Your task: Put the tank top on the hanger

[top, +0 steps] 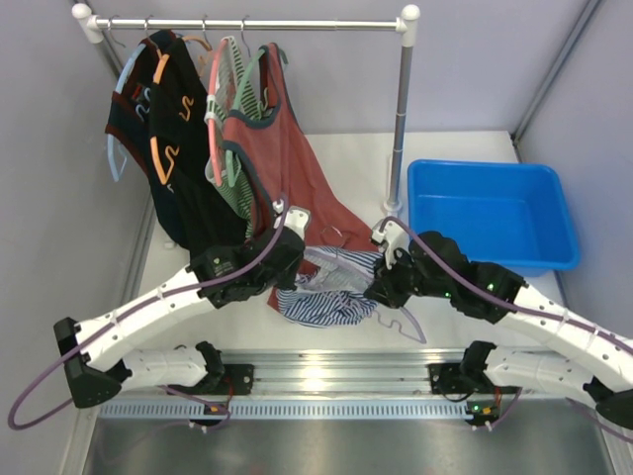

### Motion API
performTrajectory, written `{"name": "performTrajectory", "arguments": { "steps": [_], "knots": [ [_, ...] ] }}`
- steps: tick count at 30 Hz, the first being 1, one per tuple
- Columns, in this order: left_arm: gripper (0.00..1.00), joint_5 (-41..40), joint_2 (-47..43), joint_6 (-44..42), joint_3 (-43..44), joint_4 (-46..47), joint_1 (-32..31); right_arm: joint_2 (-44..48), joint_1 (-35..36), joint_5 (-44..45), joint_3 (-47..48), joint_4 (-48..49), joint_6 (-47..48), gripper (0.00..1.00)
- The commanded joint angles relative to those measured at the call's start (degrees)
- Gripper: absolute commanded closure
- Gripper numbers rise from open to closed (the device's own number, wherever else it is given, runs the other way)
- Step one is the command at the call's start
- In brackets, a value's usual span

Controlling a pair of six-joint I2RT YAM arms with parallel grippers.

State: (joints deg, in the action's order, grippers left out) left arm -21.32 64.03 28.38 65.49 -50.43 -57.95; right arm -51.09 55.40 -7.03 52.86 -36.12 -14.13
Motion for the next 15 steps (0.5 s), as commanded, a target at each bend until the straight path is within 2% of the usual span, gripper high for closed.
{"name": "performTrajectory", "arguments": {
  "steps": [1,4,11,14,15],
  "knots": [
    [1.0,-5.02,-2.5,0.88,3.84,-4.14,-0.49,-0.06,2.43,-1.41,0.14,7.55,1.65,1.0],
    [1.0,-6.71,-3.21,1.06,5.34,-5.81,-0.49,-0.06,4.45,-2.55,-0.74,8.43,1.74,1.0],
    [1.0,-2.24,-2.16,0.1,5.7,-6.17,-1.8,-0.06,5.34,-1.94,-2.5,12.12,2.44,1.0],
    [0.94,-2.67,-1.63,-0.08,5.43,-6.34,-4.26,-0.59,5.34,-1.59,-2.94,14.06,3.05,1.0],
    [0.86,-4.24,-1.54,0.35,5.52,-6.78,-5.06,-1.37,5.34,-1.59,-3.03,14.32,3.23,1.0]
  ]
}}
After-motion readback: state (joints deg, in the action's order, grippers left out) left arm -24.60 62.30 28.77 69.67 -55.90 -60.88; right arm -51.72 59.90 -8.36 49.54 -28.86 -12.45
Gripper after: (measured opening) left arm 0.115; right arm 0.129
